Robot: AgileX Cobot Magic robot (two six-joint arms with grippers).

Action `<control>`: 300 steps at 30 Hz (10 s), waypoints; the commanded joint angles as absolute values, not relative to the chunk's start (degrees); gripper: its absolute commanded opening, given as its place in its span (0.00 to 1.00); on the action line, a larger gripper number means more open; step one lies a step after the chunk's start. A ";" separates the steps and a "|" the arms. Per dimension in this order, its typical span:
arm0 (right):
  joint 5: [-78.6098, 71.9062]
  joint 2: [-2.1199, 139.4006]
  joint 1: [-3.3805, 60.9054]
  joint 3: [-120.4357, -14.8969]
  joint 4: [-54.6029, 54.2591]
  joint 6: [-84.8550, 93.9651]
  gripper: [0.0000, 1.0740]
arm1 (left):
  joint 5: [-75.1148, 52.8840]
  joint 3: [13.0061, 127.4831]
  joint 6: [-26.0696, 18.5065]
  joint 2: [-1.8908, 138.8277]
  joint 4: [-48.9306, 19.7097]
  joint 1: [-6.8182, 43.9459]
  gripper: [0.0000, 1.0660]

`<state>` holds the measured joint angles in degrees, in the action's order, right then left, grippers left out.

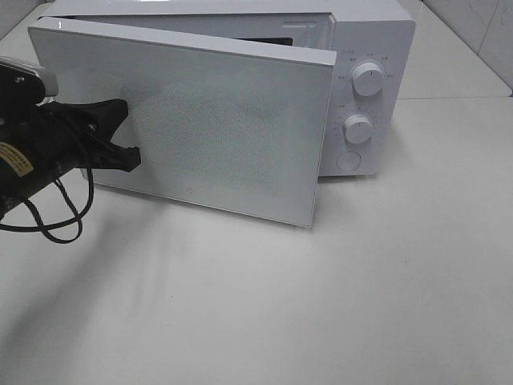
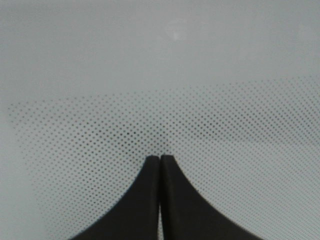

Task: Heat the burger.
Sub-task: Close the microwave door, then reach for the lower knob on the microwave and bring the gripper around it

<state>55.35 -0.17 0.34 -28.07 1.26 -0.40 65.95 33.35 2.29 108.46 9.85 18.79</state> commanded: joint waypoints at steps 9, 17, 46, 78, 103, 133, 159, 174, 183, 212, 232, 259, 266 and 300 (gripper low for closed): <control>55.12 -1.83 0.23 -28.07 1.60 0.00 0.71 | 65.72 38.50 2.01 110.75 4.58 24.12 0.00; 55.12 -1.83 0.23 -28.07 1.60 0.00 0.71 | 65.43 41.88 2.01 112.59 1.49 26.41 0.00; 55.12 -1.83 0.23 -28.07 1.60 0.00 0.71 | 52.20 55.81 -7.28 113.16 -8.02 32.09 0.00; 55.12 -1.83 0.23 -28.07 1.60 0.00 0.71 | 45.32 64.92 -8.31 116.08 -10.20 38.50 0.00; 55.12 -1.83 0.23 -28.07 1.60 0.00 0.71 | 11.92 56.89 -10.66 96.54 -14.21 48.30 0.00; 55.12 -1.83 0.23 -28.07 1.60 0.00 0.71 | -50.53 56.89 13.87 76.49 -1.20 45.03 0.96; 55.12 -1.83 0.23 -28.07 1.60 0.00 0.71 | -59.01 48.41 -15.58 64.11 -8.31 3.90 0.96; 55.12 -1.83 0.23 -28.07 1.60 0.00 0.71 | -53.11 33.40 -23.03 49.33 -11.40 -5.04 0.96; 55.12 -1.83 0.23 -28.07 1.60 0.00 0.71 | -56.61 30.60 -20.00 35.12 -11.40 -5.04 0.96; 55.12 -1.83 0.23 -28.07 1.60 0.00 0.71 | -59.59 28.71 -14.32 -1.66 -9.22 -5.04 0.96; 55.12 -1.72 0.23 -28.07 1.60 0.00 0.71 | -59.36 28.65 -10.08 -1.83 -6.07 -4.87 0.96; 55.12 -1.72 0.23 -28.07 1.60 0.00 0.71 | -59.36 28.65 -10.08 -1.43 -6.07 -4.87 0.96; 55.12 -1.72 0.23 -28.07 1.60 0.00 0.71 | -59.36 28.65 -10.08 -1.43 -6.07 -4.87 0.96; 25.44 11.40 0.23 -28.42 2.06 11.00 0.71 | -59.36 28.65 -10.08 -1.43 -6.07 -4.87 0.95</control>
<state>34.78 8.77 0.34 -29.39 1.78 9.00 -59.64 28.82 -10.49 -0.29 -6.13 -4.81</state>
